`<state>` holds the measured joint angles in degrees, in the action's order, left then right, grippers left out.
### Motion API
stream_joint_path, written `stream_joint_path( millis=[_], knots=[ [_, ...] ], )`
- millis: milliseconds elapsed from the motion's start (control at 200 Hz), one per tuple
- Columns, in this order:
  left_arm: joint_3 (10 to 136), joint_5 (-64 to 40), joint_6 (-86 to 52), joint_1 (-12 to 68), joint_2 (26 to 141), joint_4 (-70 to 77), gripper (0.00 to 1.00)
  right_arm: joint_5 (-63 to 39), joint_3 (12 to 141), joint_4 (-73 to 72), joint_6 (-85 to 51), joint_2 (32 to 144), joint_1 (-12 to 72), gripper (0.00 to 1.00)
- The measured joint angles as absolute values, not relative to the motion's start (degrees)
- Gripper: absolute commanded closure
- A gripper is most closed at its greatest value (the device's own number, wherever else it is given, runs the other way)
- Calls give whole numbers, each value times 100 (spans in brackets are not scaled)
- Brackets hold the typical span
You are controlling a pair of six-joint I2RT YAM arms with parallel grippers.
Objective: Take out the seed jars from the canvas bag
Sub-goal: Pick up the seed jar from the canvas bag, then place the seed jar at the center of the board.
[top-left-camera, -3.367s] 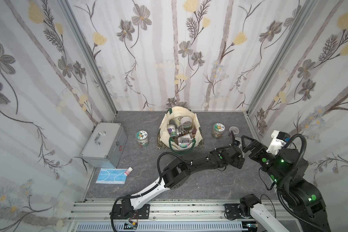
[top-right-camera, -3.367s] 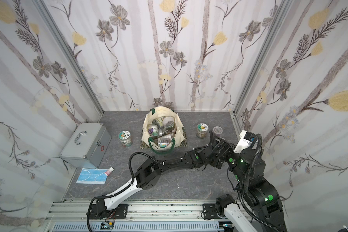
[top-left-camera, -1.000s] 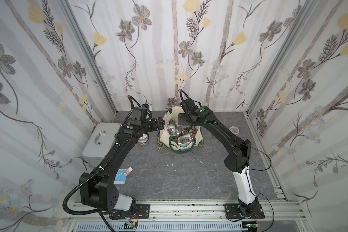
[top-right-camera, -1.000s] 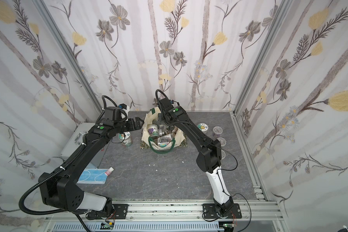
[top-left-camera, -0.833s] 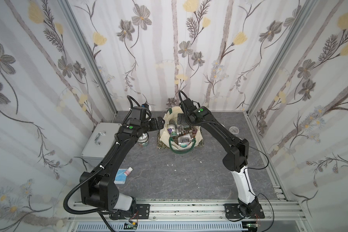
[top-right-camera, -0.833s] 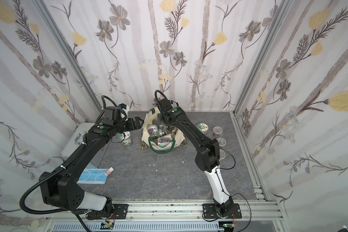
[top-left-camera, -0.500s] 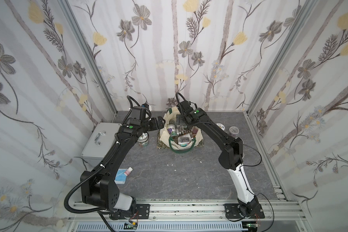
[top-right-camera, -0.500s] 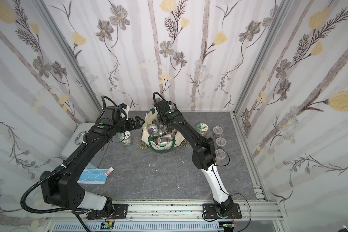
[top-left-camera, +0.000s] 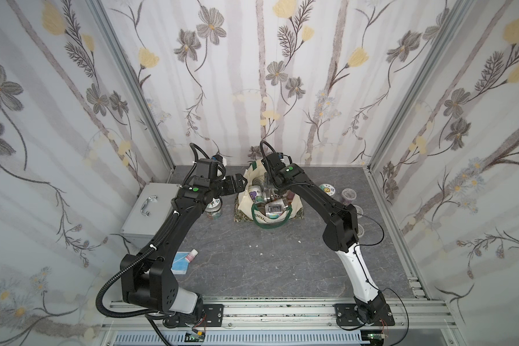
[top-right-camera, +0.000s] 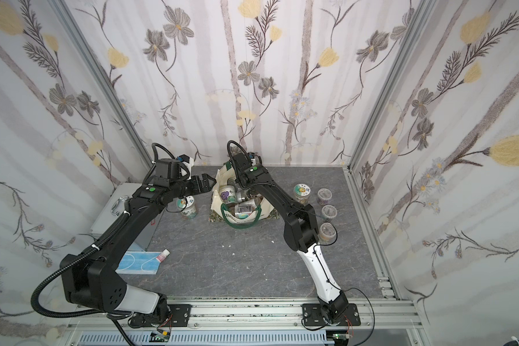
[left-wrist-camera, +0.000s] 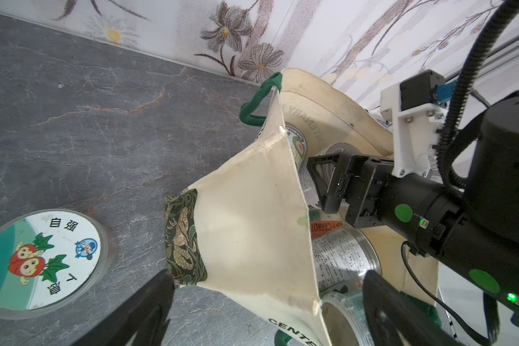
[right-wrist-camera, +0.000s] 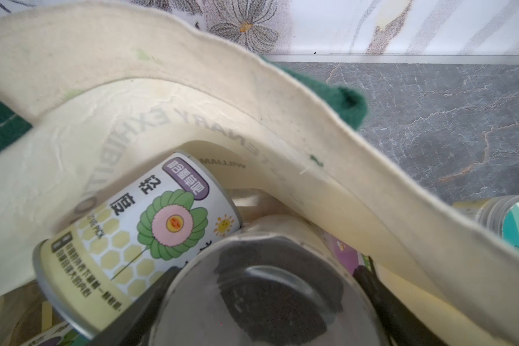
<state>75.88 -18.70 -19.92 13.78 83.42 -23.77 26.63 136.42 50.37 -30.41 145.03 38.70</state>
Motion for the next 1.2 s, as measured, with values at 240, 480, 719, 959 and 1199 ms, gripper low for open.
stream_joint_path(
  millis=[240, 480, 719, 959, 1199],
  knots=[
    [7540, -1892, -1994, 1378, 8281, -2318, 0, 2630, 13642, 5048, -3046, 14149, 3889, 29],
    [7293, -1933, -1994, 1378, 7959, -2071, 0, 2244, 13642, 4952, -3079, 13205, 3935, 30],
    [6796, -1979, -1992, 1406, 7371, -1509, 0, 1444, 13266, 4753, -3323, 12245, 3933, 31],
    [6399, -2056, -1962, 1741, 6921, -862, 0, 401, 11356, 4119, -3677, 10851, 3848, 32],
    [6233, -2375, -2578, 1890, 6536, -580, 0, -1219, 8344, 2244, -4355, 9008, 3210, 34]
  ],
)
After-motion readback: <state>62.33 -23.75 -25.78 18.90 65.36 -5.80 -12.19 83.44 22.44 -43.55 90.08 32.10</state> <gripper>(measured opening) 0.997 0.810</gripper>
